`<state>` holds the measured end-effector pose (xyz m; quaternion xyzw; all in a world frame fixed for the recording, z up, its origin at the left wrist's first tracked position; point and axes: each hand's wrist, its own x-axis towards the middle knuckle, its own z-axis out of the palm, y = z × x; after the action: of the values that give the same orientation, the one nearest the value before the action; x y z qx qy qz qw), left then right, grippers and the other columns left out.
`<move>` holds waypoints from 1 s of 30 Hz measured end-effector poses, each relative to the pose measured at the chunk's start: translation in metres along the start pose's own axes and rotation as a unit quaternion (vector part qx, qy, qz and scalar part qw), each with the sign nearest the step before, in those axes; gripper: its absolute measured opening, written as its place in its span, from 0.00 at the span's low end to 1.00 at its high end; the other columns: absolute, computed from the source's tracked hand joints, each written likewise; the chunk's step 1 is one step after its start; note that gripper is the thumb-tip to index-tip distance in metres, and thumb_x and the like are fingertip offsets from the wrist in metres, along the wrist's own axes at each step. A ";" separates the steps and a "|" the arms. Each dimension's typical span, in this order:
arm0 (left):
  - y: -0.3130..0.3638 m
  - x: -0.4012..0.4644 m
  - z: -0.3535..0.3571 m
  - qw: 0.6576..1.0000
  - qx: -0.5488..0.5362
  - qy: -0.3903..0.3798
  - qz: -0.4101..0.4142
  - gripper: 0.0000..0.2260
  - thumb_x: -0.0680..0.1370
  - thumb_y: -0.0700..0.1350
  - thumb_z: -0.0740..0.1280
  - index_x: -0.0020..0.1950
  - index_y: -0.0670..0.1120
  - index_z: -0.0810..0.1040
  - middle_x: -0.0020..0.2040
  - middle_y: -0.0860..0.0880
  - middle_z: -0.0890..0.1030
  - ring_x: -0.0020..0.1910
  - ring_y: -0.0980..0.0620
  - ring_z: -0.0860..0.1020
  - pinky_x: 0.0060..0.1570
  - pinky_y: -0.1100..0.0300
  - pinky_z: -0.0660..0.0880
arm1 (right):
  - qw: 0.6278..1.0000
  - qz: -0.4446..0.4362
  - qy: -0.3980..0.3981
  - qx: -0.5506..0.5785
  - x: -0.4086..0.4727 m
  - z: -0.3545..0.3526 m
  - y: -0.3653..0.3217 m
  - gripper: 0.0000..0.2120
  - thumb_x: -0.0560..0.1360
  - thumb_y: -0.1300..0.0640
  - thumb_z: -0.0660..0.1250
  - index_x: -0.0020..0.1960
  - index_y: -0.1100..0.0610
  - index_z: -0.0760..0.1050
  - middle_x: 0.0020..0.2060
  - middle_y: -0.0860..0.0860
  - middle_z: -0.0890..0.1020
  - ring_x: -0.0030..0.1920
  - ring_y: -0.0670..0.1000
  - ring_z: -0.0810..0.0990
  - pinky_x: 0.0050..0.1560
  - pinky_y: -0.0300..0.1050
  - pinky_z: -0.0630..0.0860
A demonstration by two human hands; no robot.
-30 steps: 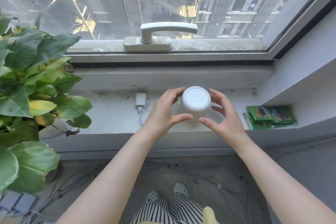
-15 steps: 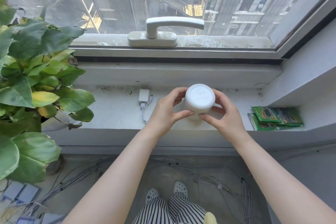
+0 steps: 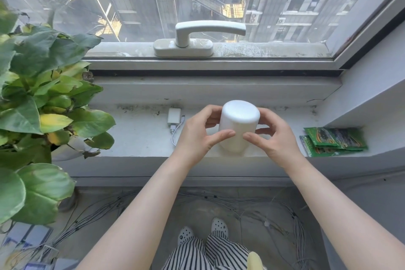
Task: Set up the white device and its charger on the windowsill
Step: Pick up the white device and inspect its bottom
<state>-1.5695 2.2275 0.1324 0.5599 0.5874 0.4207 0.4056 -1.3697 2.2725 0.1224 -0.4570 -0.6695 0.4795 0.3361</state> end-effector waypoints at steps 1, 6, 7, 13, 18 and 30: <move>0.001 -0.001 0.000 1.000 -0.003 0.003 -0.007 0.18 0.69 0.49 0.75 0.57 0.51 0.76 0.53 0.58 0.82 0.55 0.59 0.80 0.59 0.61 0.75 | 1.000 0.003 -0.005 0.004 0.000 0.000 -0.001 0.27 0.63 0.42 0.75 0.60 0.47 0.75 0.53 0.45 0.82 0.54 0.49 0.80 0.51 0.51 0.79; 0.001 -0.002 -0.001 0.998 -0.030 0.005 -0.054 0.16 0.68 0.50 0.76 0.51 0.50 0.77 0.49 0.53 0.84 0.49 0.54 0.83 0.53 0.55 0.79 | 0.999 0.024 -0.018 0.032 -0.001 0.002 -0.005 0.25 0.63 0.42 0.74 0.57 0.51 0.77 0.49 0.47 0.84 0.49 0.45 0.81 0.46 0.46 0.80; 0.001 -0.003 -0.001 0.997 -0.037 0.003 -0.066 0.15 0.68 0.51 0.76 0.50 0.50 0.77 0.48 0.53 0.83 0.47 0.54 0.84 0.51 0.55 0.80 | 0.998 0.033 -0.021 0.041 -0.001 0.002 -0.005 0.24 0.63 0.42 0.74 0.56 0.51 0.78 0.48 0.47 0.84 0.48 0.45 0.82 0.46 0.47 0.80; 0.006 -0.002 0.000 0.993 -0.037 0.013 -0.110 0.22 0.62 0.61 0.75 0.45 0.47 0.76 0.41 0.55 0.81 0.35 0.55 0.82 0.41 0.53 0.78 | 0.992 0.084 -0.041 0.090 0.000 0.003 -0.007 0.25 0.62 0.40 0.73 0.52 0.54 0.78 0.46 0.55 0.85 0.47 0.51 0.82 0.49 0.53 0.77; 0.008 0.001 0.000 0.991 -0.041 0.015 -0.126 0.23 0.61 0.62 0.74 0.42 0.46 0.76 0.37 0.56 0.80 0.33 0.55 0.78 0.39 0.52 0.79 | 0.981 0.145 -0.051 0.121 -0.002 0.005 -0.012 0.25 0.64 0.41 0.71 0.53 0.56 0.78 0.42 0.48 0.85 0.49 0.51 0.83 0.49 0.51 0.80; 0.001 -0.008 -0.005 0.997 0.043 0.033 -0.059 0.10 0.81 0.45 0.59 0.53 0.44 0.79 0.43 0.50 0.82 0.42 0.57 0.81 0.48 0.57 0.78 | 0.935 0.277 -0.055 0.216 0.003 0.006 -0.027 0.27 0.66 0.41 0.67 0.55 0.60 0.77 0.44 0.58 0.87 0.39 0.52 0.86 0.44 0.48 0.82</move>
<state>-1.5739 2.2192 0.1356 0.5273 0.6501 0.3885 0.3853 -1.3836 2.2697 0.1464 -0.5137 -0.4145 0.7107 0.2433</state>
